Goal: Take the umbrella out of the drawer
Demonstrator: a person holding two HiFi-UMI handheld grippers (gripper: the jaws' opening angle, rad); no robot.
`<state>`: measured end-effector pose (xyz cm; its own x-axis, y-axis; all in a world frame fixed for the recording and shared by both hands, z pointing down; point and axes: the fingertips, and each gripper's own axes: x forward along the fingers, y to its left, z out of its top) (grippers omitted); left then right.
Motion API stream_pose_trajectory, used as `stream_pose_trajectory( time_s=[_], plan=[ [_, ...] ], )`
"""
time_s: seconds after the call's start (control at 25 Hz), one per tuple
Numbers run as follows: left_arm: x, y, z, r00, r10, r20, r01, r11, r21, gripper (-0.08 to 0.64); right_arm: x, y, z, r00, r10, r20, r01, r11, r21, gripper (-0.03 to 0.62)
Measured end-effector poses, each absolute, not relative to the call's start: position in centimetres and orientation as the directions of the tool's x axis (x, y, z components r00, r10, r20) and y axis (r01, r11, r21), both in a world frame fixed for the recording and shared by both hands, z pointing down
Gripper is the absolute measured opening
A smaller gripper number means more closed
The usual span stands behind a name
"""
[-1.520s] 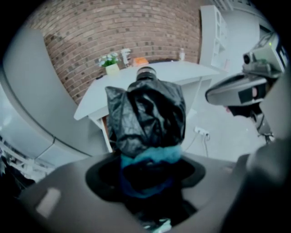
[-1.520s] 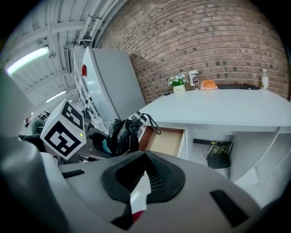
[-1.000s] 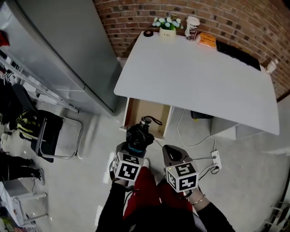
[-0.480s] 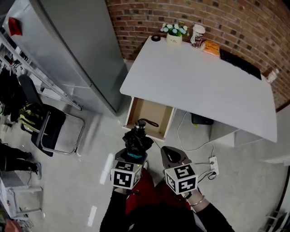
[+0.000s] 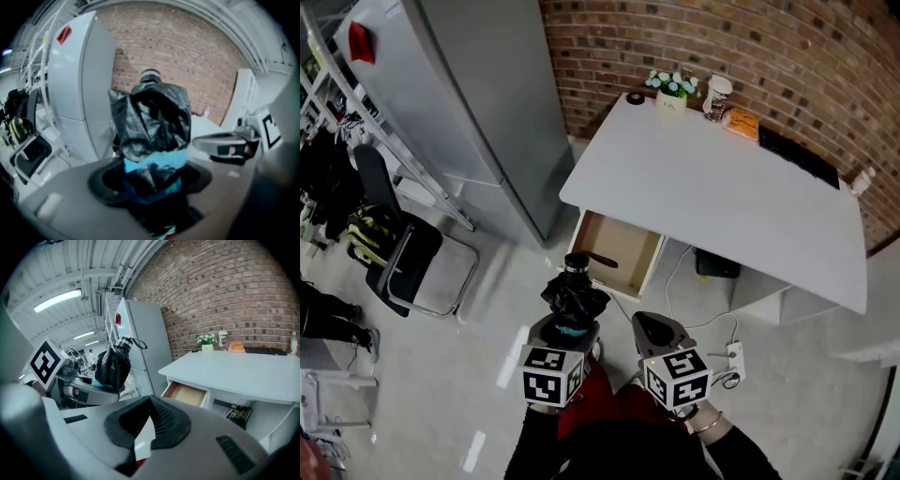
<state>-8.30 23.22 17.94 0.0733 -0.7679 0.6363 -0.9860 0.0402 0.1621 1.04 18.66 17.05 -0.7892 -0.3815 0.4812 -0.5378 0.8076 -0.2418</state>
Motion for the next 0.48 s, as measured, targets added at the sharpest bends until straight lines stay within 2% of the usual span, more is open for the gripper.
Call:
stream_pose_trajectory(
  time_s=[0.2, 0.48],
  plan=[
    [-7.9, 24.2, 16.5, 0.062, -0.806, 0.588, -0.970, 0.090, 0.225, 0.285, 1.3, 19.1, 15.7, -0.820, -0.373, 0.435, -0.510, 0.821, -0.258, -0.002],
    [-7.9, 25.3, 14.1, 0.017, -0.837, 0.547, -0.964, 0.131, 0.230, 0.285, 1.5, 19.3, 14.1, -0.851, -0.355, 0.387, -0.468, 0.847, -0.253, -0.003]
  ],
)
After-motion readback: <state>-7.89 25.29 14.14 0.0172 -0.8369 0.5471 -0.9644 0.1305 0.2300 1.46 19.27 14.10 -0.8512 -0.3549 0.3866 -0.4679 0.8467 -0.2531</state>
